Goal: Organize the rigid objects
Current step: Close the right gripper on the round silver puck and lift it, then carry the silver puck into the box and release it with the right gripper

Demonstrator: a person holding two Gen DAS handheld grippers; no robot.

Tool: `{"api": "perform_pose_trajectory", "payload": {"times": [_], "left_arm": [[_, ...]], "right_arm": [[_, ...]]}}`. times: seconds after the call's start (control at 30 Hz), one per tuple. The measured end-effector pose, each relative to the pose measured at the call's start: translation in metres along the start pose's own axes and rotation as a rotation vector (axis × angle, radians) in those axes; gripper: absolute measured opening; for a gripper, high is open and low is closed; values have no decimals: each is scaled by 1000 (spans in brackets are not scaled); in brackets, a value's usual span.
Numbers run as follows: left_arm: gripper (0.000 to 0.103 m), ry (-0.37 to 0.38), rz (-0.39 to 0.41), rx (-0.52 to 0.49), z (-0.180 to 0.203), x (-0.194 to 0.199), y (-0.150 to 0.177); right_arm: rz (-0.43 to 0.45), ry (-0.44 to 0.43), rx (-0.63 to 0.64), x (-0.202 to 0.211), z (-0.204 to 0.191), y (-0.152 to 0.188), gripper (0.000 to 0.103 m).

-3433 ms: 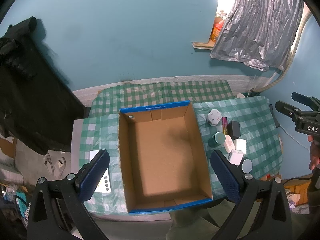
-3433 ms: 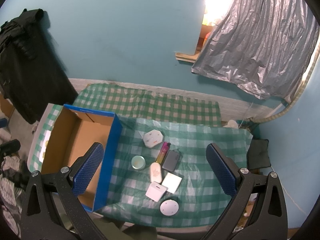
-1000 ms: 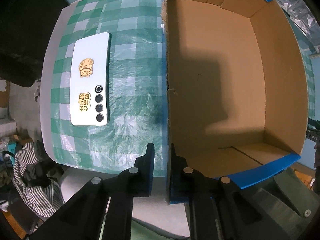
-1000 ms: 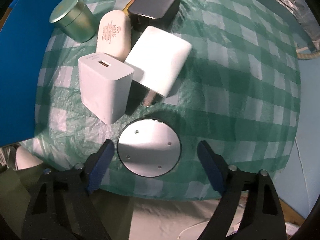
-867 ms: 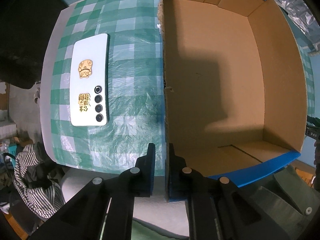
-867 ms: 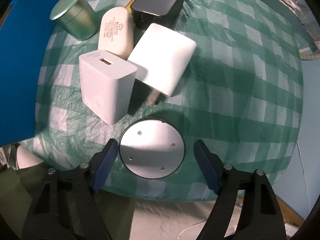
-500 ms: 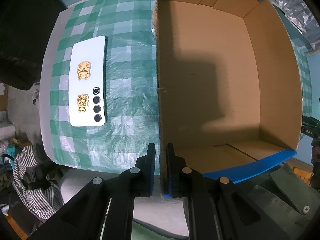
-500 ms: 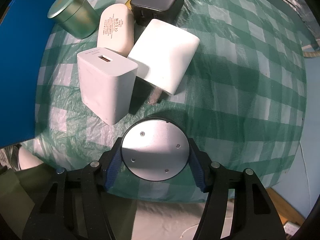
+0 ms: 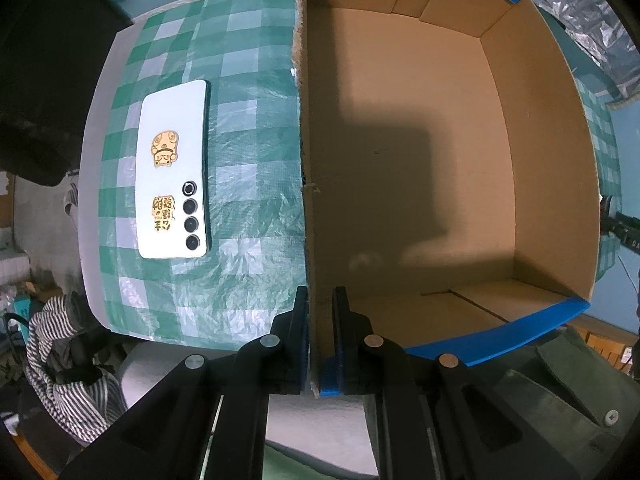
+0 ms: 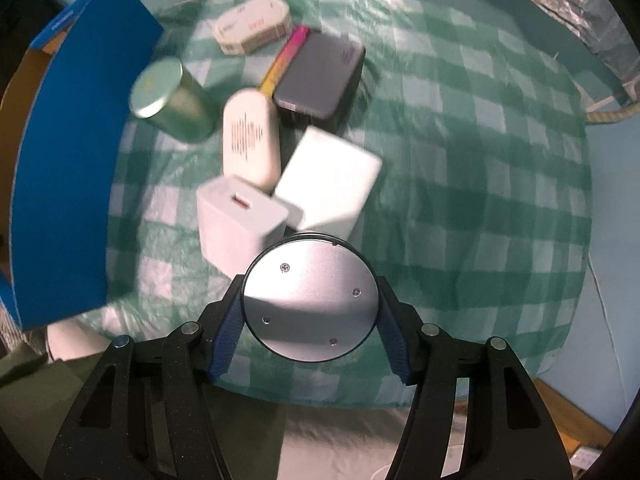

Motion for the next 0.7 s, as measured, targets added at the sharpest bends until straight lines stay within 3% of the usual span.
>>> {"api": "perform_pose_trajectory", "payload": {"times": [0.7], "left_arm": [[7, -24, 28, -19, 4, 6, -3]], "right_arm": [[108, -79, 137, 54, -65, -77, 62]]}}
Point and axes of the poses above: each gripper's, at about its wrist camera, not at the fingertips, and x roughly against the way its jaws point, z to its right, y to its underside, the point moved 6 cm from there along -x, roughly the way its jaws point, and after that the axes turned 8 degrees about z, right-handed, at the moved point
